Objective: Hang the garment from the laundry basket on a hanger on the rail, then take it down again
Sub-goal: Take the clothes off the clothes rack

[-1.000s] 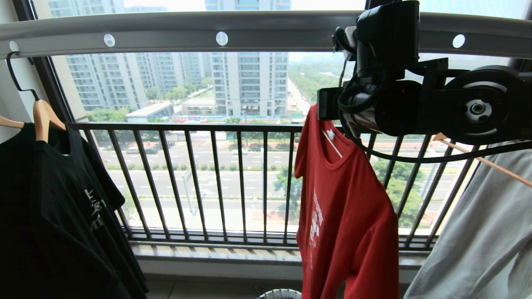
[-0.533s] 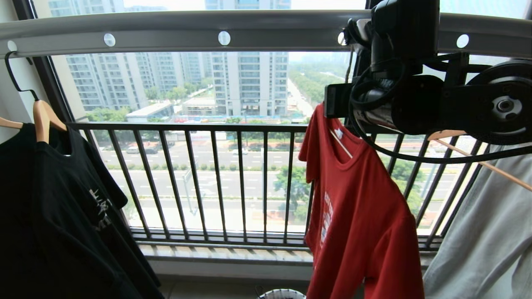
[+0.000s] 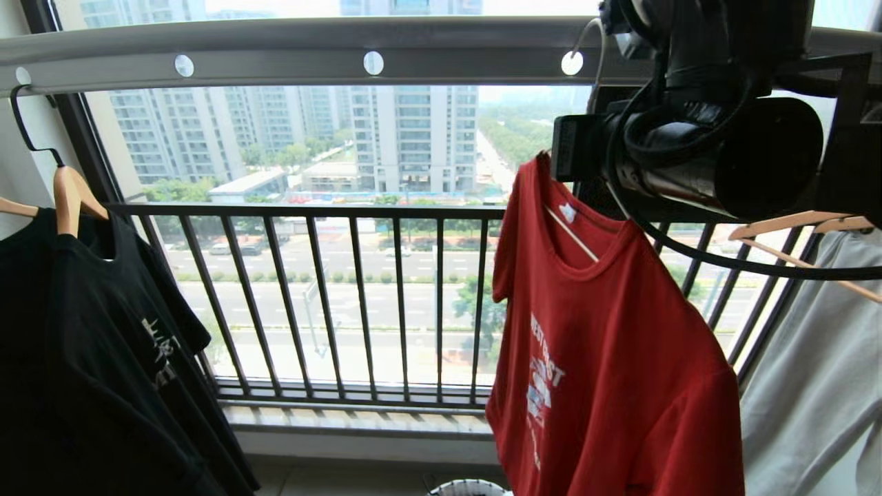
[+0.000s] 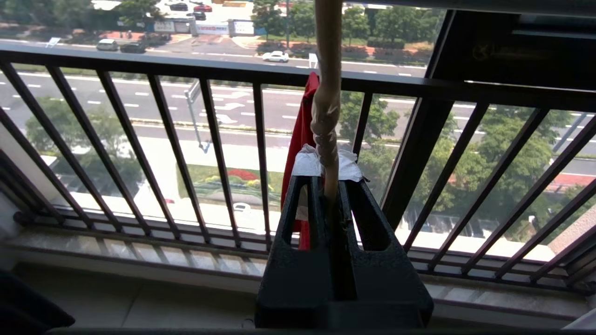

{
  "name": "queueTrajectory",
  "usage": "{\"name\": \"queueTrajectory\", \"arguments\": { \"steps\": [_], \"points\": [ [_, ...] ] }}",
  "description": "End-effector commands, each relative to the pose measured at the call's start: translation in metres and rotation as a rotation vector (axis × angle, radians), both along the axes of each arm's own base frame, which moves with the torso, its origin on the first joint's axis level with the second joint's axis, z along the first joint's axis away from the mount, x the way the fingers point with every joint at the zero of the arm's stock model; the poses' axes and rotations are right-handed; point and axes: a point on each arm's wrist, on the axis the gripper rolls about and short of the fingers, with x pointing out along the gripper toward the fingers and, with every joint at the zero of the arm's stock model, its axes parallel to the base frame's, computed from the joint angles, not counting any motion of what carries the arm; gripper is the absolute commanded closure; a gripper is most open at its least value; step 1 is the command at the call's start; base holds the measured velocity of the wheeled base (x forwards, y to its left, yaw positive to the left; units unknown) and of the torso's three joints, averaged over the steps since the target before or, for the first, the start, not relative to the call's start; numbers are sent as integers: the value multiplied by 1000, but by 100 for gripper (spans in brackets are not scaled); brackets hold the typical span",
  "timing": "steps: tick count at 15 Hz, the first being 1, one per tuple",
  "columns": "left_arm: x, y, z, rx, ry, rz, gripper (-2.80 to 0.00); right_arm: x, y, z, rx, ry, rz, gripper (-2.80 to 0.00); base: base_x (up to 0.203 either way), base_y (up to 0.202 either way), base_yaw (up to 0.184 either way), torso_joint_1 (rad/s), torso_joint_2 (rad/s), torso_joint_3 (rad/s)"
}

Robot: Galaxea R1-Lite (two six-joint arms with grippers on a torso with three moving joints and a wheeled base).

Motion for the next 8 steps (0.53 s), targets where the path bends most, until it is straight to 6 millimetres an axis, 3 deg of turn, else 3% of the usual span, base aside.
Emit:
{"name": "queueTrajectory", "arguments": {
  "steps": [1,4,8],
  "points": [
    [0,0,0,-1,1,-1,0,-10,3,6,16,-22,23,0,0,0,0,0,0,0],
    [0,0,0,-1,1,0,0,-16,6,12,39,-51,42,0,0,0,0,0,0,0],
    [0,0,0,-1,1,1,0,-40,-8,21,61,-70,68,0,0,0,0,0,0,0]
  ]
}}
